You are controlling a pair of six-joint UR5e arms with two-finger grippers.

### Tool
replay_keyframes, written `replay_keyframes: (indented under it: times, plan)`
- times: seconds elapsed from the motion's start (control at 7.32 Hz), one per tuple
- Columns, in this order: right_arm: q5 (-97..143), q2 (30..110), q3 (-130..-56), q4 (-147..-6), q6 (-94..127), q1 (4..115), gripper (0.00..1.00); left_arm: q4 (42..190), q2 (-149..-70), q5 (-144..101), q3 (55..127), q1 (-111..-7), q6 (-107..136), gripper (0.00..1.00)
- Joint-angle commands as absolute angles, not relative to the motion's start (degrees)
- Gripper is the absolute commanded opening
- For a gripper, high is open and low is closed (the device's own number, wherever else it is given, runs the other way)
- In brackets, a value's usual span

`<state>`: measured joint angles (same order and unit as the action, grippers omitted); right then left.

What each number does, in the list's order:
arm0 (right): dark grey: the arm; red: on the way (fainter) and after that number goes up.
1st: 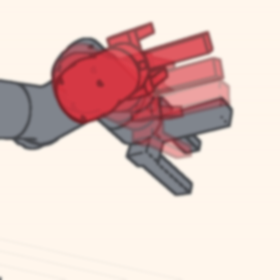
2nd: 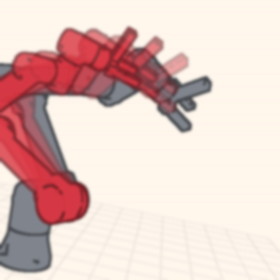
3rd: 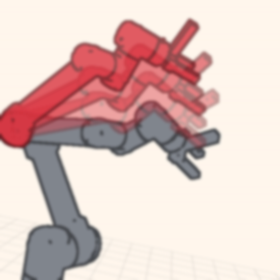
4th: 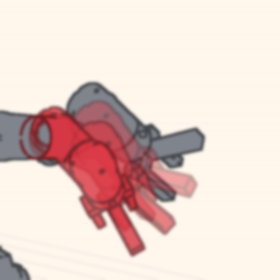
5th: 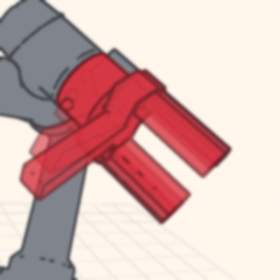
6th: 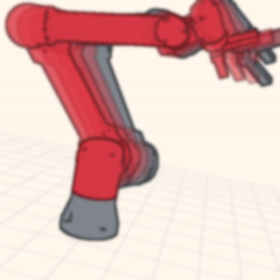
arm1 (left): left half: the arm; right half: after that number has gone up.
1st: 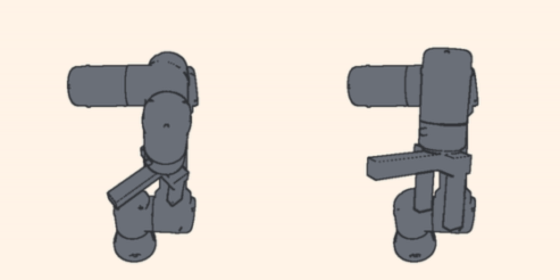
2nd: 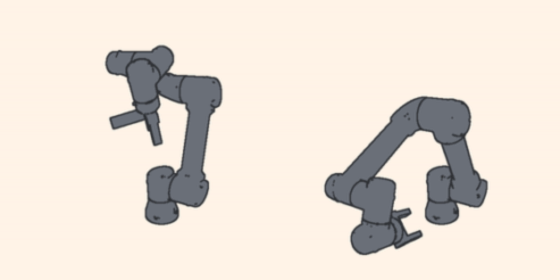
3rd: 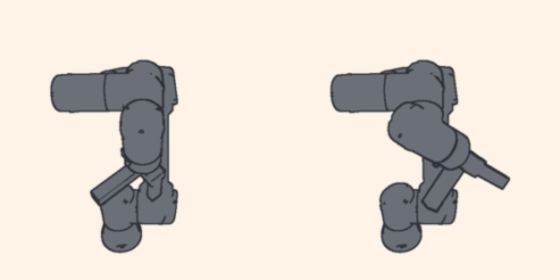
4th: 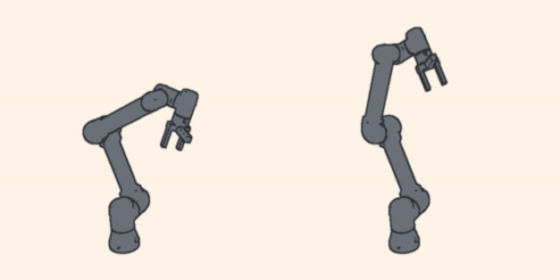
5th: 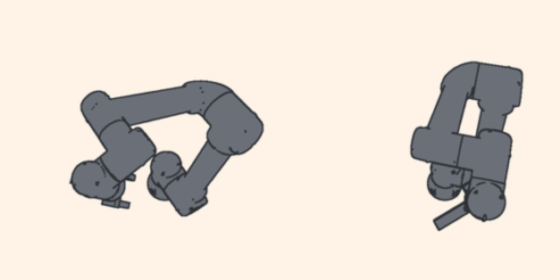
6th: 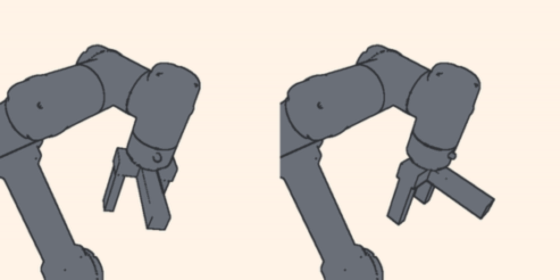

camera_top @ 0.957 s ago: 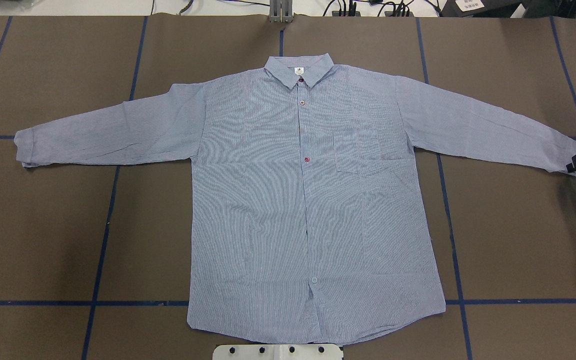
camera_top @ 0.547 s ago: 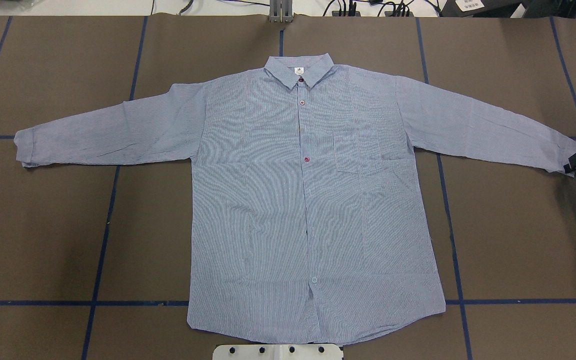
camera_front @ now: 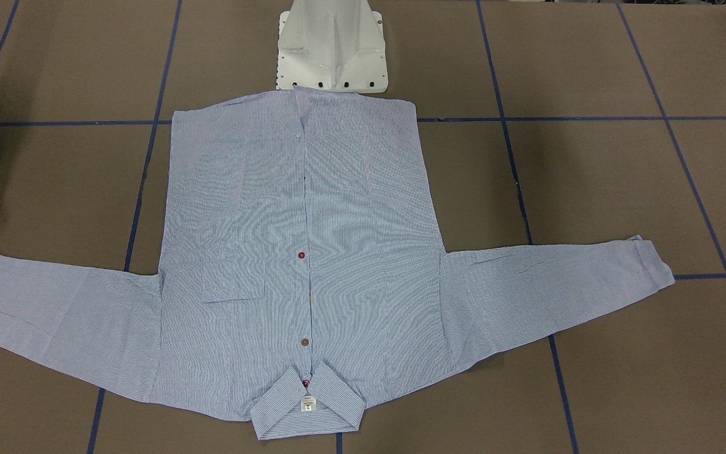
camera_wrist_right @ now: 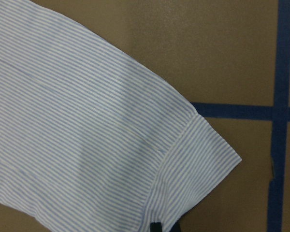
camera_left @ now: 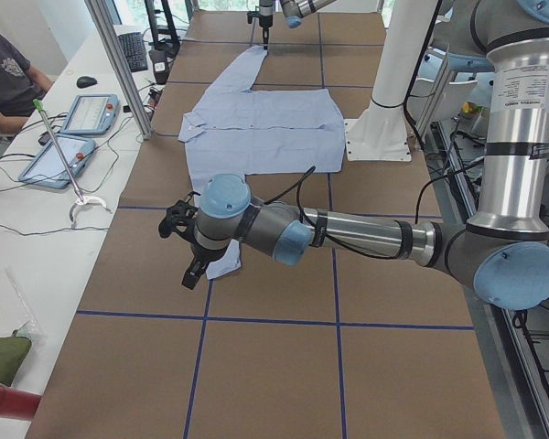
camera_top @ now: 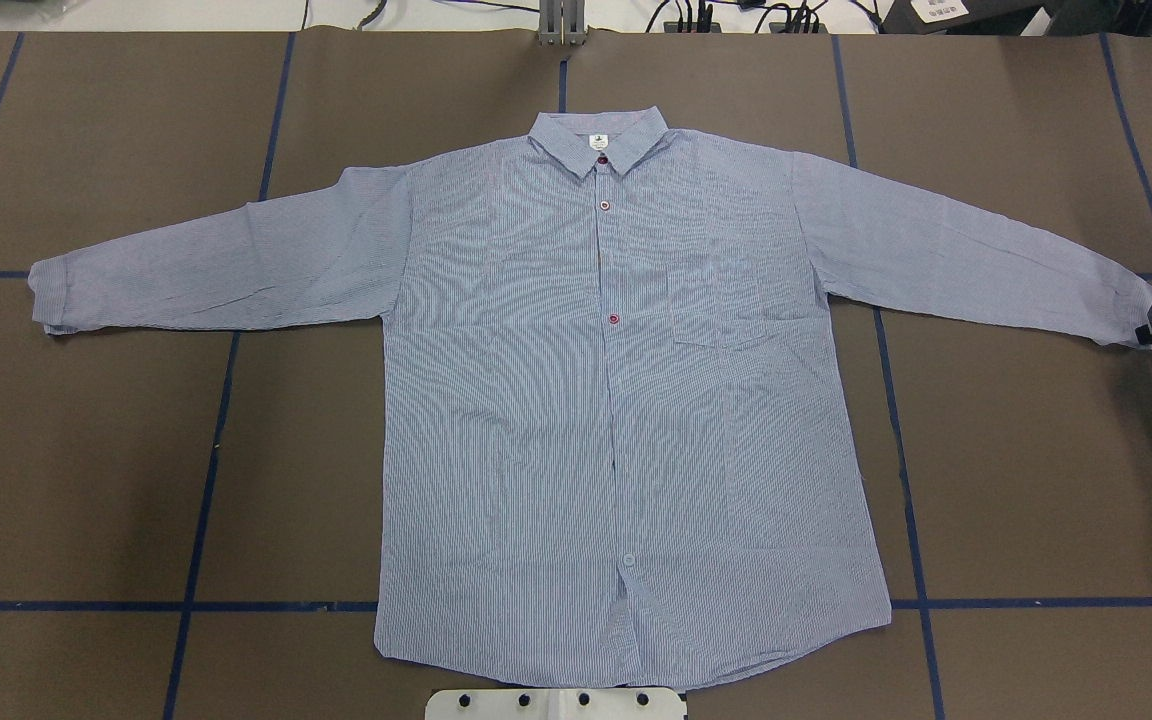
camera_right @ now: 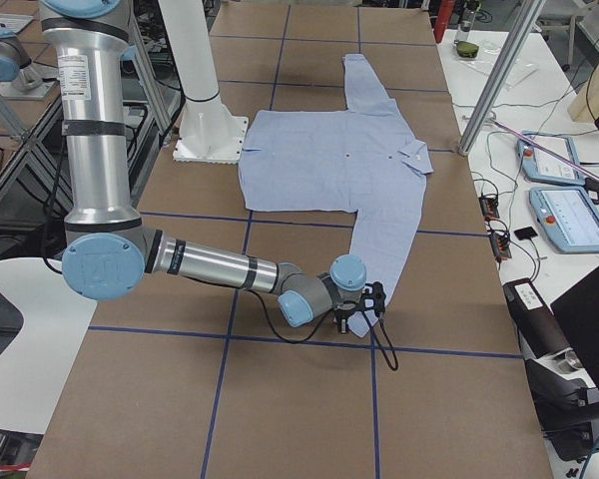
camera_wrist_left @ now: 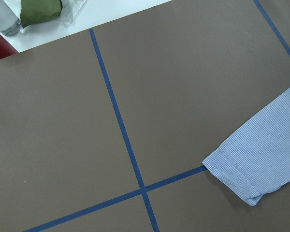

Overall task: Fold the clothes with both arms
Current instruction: 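Lower the right gripper to the sleeve cuff nearest it and grasp, then carry the grasped cuff with the right gripper across toward the collar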

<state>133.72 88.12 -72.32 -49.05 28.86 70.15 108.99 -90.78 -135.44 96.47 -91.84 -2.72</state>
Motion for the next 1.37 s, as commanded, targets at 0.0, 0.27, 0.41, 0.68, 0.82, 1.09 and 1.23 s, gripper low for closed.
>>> replay_keyframes:
  times: [0.0,0.27,0.41,0.68,0.82,1.09,1.23]
  plan:
    - [137.79,88.24,-73.38,-49.04,28.74,74.33,0.00,109.07,-90.79,-135.44,96.50,-91.85,-2.72,1.00]
    - [142.80,88.59,-78.98,-49.04,28.65,78.82,0.00,109.07,-90.79,-135.44,96.50,-91.85,-2.72,1.00]
    - [143.52,88.33,-82.58,-49.13,28.91,78.84,0.00,109.07,-90.79,-135.44,96.50,-91.85,-2.72,1.00]
    - [143.00,81.88,-86.21,-51.48,29.88,72.02,0.00,109.07,-90.79,-135.44,96.68,-91.85,-2.72,1.00]
    - [142.65,75.47,-86.22,-54.20,30.06,68.85,0.00,109.07,-90.79,-135.44,96.59,-91.85,-2.72,1.00]
    - [142.65,60.37,-86.22,-69.87,30.50,64.00,0.00,108.72,-90.70,-135.44,96.50,-91.85,-2.72,1.00]
    - [142.47,56.38,-86.22,-71.87,30.93,62.33,0.00,108.72,-90.70,-135.44,96.33,-91.85,-2.72,1.00]
